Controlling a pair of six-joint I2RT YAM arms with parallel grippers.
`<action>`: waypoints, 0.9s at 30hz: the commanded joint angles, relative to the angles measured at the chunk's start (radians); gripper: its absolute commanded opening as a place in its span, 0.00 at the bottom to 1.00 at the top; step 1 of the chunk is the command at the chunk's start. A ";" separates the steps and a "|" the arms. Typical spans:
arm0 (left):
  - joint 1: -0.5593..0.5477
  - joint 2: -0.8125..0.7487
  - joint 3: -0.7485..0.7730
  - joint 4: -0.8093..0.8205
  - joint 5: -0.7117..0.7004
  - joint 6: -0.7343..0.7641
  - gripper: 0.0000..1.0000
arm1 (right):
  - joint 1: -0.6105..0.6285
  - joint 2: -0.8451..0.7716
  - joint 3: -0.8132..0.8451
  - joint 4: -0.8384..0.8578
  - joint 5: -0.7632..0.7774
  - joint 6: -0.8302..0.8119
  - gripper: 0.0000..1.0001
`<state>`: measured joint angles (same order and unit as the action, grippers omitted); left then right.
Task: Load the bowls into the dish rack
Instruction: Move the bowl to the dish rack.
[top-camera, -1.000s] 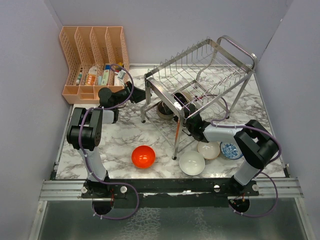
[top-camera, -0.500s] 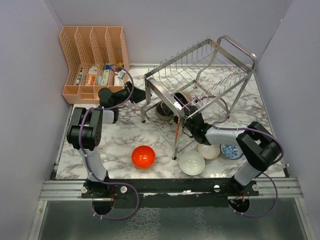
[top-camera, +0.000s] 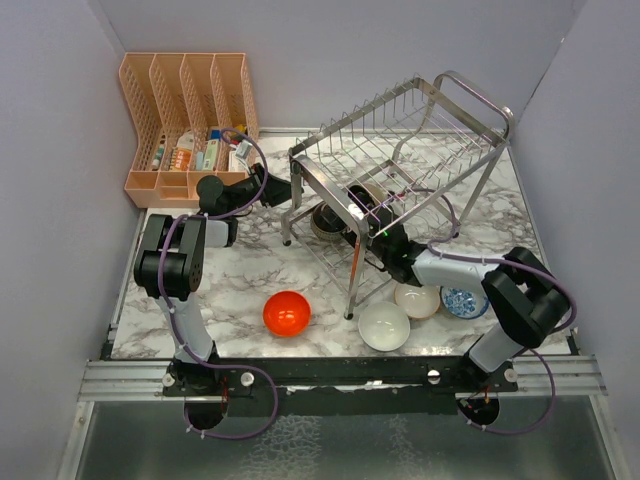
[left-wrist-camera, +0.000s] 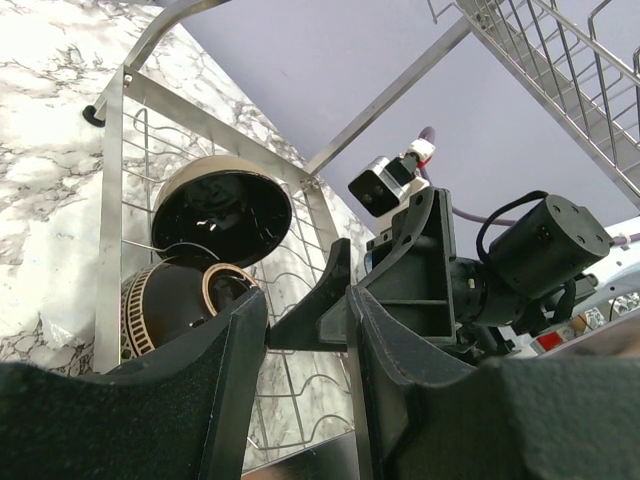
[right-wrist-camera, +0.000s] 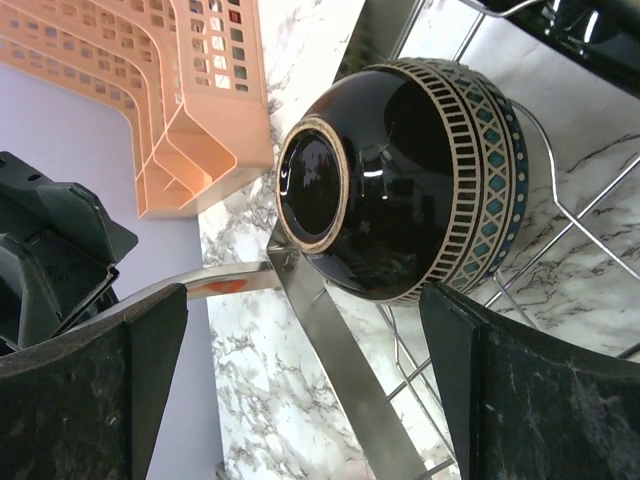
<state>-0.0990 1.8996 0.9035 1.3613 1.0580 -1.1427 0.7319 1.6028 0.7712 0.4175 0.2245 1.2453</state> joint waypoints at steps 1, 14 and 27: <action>0.005 0.009 0.023 0.051 0.021 -0.005 0.40 | 0.012 -0.011 0.060 -0.171 -0.008 0.064 1.00; 0.005 0.013 0.025 0.067 0.020 -0.019 0.40 | 0.012 0.046 0.140 -0.283 0.005 0.096 0.99; 0.005 0.024 0.028 0.101 0.022 -0.046 0.40 | 0.021 0.110 0.188 -0.320 0.023 0.141 0.99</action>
<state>-0.0990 1.9026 0.9058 1.3952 1.0584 -1.1732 0.7406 1.6730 0.9192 0.1234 0.2234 1.3506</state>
